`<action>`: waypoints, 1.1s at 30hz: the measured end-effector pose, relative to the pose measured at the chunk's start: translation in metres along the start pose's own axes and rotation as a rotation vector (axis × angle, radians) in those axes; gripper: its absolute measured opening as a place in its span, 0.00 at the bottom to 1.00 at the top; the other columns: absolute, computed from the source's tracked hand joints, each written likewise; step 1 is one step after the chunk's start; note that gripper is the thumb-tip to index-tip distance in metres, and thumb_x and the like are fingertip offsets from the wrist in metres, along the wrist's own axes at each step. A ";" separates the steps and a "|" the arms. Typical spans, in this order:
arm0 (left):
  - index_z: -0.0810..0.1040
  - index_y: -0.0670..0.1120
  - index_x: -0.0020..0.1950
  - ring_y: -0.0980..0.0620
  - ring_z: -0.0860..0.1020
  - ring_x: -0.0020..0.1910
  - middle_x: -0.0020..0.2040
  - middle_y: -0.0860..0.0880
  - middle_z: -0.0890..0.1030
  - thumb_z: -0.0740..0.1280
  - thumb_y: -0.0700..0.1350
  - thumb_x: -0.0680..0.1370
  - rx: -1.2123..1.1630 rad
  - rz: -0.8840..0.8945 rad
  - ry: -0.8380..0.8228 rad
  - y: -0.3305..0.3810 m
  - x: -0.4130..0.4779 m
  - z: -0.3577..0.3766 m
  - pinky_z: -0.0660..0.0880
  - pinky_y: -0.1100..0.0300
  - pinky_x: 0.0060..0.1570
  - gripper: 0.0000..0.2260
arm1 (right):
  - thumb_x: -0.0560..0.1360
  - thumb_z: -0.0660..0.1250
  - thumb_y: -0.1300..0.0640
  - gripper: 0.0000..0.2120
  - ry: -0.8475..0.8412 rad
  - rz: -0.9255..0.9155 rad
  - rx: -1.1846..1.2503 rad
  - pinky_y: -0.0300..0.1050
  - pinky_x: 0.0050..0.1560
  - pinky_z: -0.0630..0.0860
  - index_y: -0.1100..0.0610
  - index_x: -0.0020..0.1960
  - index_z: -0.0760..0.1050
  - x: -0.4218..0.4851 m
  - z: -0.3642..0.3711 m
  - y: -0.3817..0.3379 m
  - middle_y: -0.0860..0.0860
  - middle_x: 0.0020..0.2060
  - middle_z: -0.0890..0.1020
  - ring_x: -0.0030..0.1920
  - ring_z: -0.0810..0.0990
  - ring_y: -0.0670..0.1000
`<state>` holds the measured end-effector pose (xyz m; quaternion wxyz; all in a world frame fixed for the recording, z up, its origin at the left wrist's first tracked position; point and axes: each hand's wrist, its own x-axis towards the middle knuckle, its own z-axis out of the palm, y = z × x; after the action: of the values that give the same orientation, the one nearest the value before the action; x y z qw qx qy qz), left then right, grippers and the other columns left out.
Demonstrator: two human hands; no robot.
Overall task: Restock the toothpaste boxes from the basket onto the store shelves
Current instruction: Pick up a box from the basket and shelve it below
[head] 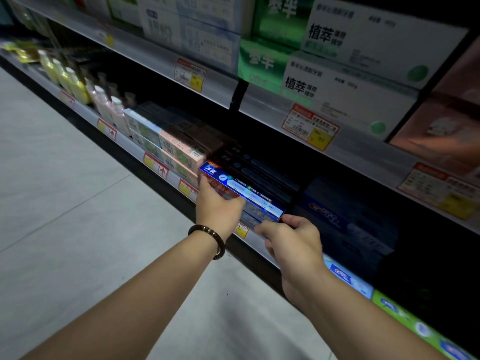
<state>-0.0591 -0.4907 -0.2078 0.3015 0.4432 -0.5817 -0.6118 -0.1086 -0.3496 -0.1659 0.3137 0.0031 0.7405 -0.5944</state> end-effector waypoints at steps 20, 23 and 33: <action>0.59 0.54 0.80 0.53 0.80 0.59 0.63 0.52 0.79 0.74 0.38 0.76 0.054 -0.029 -0.036 -0.002 -0.007 0.003 0.81 0.56 0.50 0.38 | 0.56 0.77 0.51 0.29 -0.016 0.045 -0.017 0.51 0.47 0.77 0.47 0.54 0.71 -0.004 0.004 -0.003 0.56 0.47 0.80 0.45 0.75 0.55; 0.60 0.54 0.79 0.55 0.80 0.57 0.63 0.52 0.79 0.74 0.39 0.76 0.055 -0.031 -0.027 -0.001 -0.009 0.004 0.82 0.54 0.52 0.37 | 0.56 0.78 0.51 0.29 -0.007 0.055 -0.035 0.53 0.50 0.80 0.47 0.55 0.72 -0.005 0.002 -0.005 0.55 0.49 0.82 0.46 0.77 0.54; 0.73 0.56 0.58 0.52 0.83 0.52 0.57 0.51 0.82 0.73 0.43 0.76 0.012 -0.087 0.089 0.005 -0.017 0.003 0.83 0.48 0.55 0.15 | 0.80 0.66 0.69 0.07 0.062 0.046 -0.033 0.46 0.43 0.82 0.59 0.52 0.78 -0.011 -0.028 -0.021 0.57 0.44 0.85 0.44 0.85 0.52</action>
<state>-0.0554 -0.4753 -0.1996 0.2975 0.4967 -0.5516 -0.6004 -0.1209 -0.3278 -0.1394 0.3041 0.0334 0.7594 -0.5742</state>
